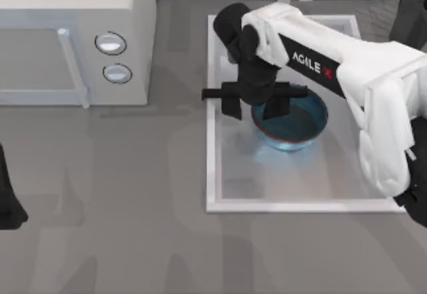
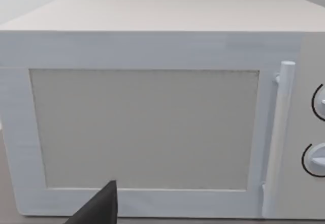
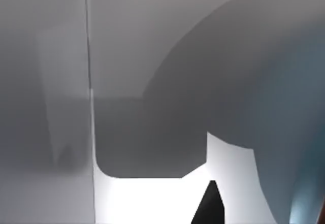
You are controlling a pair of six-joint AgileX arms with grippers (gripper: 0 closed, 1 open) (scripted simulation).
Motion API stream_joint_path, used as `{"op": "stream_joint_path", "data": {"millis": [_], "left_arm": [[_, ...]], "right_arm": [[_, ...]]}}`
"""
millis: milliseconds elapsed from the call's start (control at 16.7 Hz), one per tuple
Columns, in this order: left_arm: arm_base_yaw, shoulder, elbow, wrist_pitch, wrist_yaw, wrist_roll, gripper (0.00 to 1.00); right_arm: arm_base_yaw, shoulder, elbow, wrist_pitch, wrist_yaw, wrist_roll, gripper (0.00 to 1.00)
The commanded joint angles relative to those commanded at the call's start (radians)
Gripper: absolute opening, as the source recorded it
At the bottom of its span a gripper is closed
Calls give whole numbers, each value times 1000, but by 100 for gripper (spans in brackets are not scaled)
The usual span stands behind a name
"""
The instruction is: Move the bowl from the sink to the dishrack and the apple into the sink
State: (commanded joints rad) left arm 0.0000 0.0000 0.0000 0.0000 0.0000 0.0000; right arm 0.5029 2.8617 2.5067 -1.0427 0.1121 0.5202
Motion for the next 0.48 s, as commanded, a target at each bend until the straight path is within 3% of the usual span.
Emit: {"op": "stream_joint_path", "data": {"millis": [240, 480], "left_arm": [[0, 0, 0, 0, 0, 0, 100], [0, 0, 0, 0, 0, 0, 100]], "right_arm": [[0, 0, 0, 0, 0, 0, 2], [0, 0, 0, 0, 0, 0, 0]]}}
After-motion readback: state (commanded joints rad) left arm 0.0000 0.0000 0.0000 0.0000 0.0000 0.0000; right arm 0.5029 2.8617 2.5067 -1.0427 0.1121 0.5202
